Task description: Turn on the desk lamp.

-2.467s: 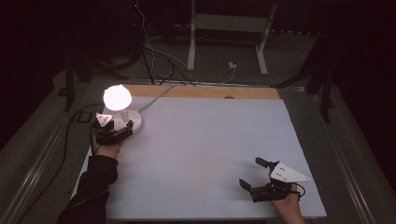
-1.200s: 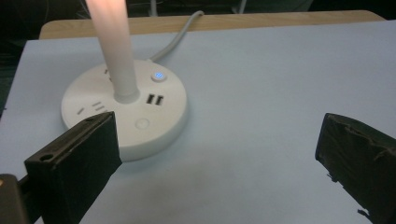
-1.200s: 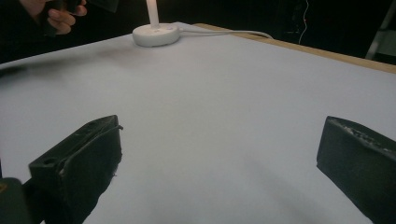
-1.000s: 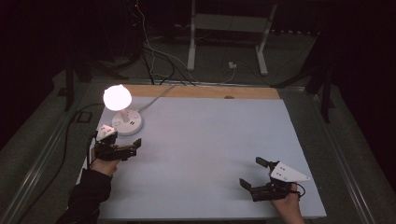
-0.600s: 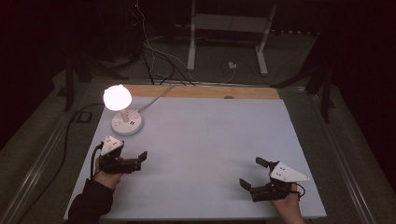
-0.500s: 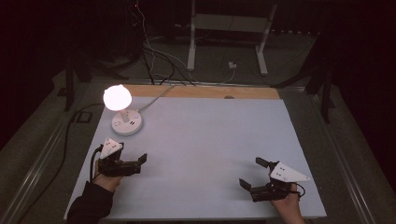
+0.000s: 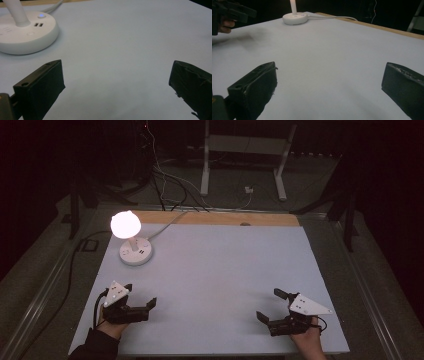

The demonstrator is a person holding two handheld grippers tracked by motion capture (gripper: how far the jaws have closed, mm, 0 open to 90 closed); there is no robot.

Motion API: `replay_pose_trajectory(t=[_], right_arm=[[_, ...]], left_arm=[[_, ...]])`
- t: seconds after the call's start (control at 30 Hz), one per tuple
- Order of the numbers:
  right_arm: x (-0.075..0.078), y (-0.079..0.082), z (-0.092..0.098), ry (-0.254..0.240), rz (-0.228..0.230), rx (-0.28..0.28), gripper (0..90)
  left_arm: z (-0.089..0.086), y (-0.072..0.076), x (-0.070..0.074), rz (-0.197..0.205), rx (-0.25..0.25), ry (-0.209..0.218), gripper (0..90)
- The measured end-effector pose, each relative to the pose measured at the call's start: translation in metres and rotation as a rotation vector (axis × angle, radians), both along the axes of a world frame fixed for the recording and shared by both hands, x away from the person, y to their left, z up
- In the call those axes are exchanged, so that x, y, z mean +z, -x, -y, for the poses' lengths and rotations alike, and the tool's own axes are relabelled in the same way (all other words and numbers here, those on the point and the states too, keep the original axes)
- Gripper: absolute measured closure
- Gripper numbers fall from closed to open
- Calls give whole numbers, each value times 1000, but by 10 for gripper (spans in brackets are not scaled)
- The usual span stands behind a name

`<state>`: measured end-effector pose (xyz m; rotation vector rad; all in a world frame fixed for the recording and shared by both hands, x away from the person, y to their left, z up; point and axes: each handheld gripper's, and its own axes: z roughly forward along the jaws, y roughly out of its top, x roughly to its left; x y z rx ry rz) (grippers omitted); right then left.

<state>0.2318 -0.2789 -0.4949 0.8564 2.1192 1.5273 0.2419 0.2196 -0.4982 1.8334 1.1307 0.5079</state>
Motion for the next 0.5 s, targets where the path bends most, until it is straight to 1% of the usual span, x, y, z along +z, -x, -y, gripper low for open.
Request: replay_pose_trajectory(t=[0.03, 0.1, 0.17, 0.23, 0.3, 0.37, 0.5], right_arm=[[0, 0, 0, 0, -1, 0, 0], [0, 0, -1, 3, -1, 3, 0], [0, 0, -1, 2, 1, 5, 0], [0, 0, 0, 2, 0, 5, 0], [0, 0, 0, 2, 0, 4, 0], [0, -1, 0, 2, -2, 5, 0], [0, 0, -1, 5, -3, 8, 0]], left_arm=[[1, -1, -1, -8, -12, -14, 4], [2, -2, -3, -6, -33, -31, 4], [3, -4, -4, -19, -48, -29, 4], [4, -6, -6, -39, -79, -25, 4], [5, -6, -7, -42, -96, -30, 4], [6, -6, -6, -39, -104, -31, 4], [7, -6, -5, -31, -101, -30, 4]])
